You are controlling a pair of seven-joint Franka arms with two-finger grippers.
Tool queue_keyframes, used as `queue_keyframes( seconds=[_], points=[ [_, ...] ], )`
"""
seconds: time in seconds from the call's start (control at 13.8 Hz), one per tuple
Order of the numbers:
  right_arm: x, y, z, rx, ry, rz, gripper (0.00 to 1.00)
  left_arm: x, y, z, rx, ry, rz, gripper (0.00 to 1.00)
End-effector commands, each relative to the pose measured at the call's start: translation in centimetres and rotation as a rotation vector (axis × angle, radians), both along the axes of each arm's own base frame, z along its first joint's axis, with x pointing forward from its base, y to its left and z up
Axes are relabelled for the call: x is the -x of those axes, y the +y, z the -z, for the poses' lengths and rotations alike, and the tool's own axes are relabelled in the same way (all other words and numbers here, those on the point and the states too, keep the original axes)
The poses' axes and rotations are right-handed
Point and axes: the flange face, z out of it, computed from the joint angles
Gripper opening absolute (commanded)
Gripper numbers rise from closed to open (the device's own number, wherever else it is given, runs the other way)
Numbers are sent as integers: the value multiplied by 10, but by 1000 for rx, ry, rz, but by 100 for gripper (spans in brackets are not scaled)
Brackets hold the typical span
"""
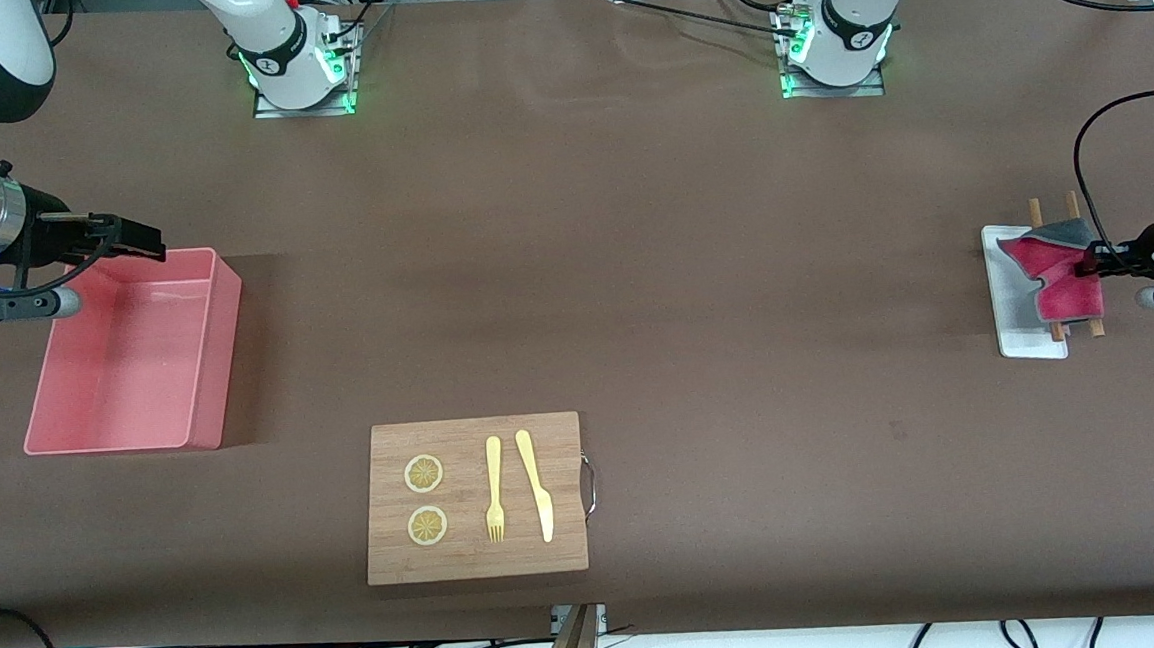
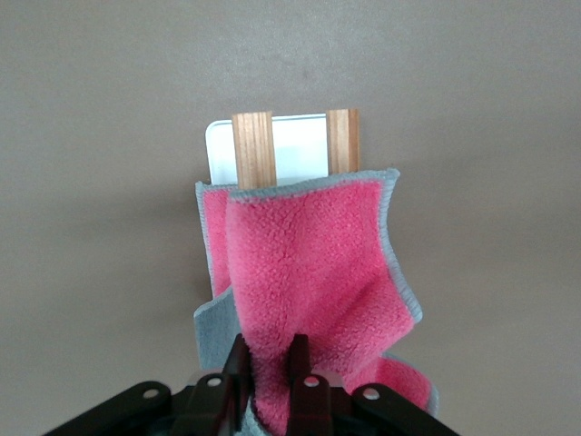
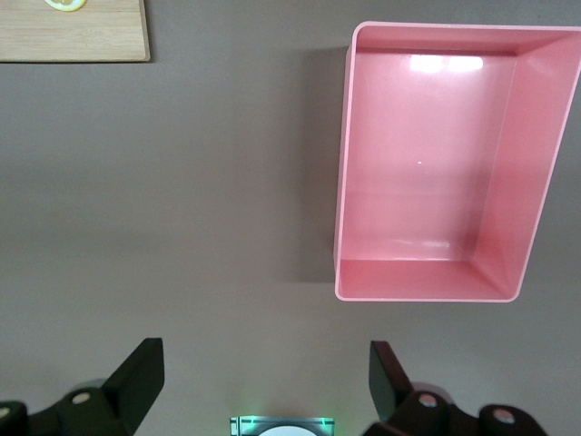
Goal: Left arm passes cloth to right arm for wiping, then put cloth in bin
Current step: 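Lower the left gripper onto the pink-grey cloth on the stand, then close the left gripper on the cloth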
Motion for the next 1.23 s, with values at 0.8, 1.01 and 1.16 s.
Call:
queue_keyframes(
  seconds=[0.8,1.01,1.16],
  points=[
    [0,13,-3,-16,9,160,99,-4,5,-14,25,-4,2,15],
    [0,21,-3,-11,9,175,99,-3,7,-11,27,0,-3,42],
    [0,22,-3,-9,9,190,99,-2,9,-8,30,5,-6,44]
  ],
)
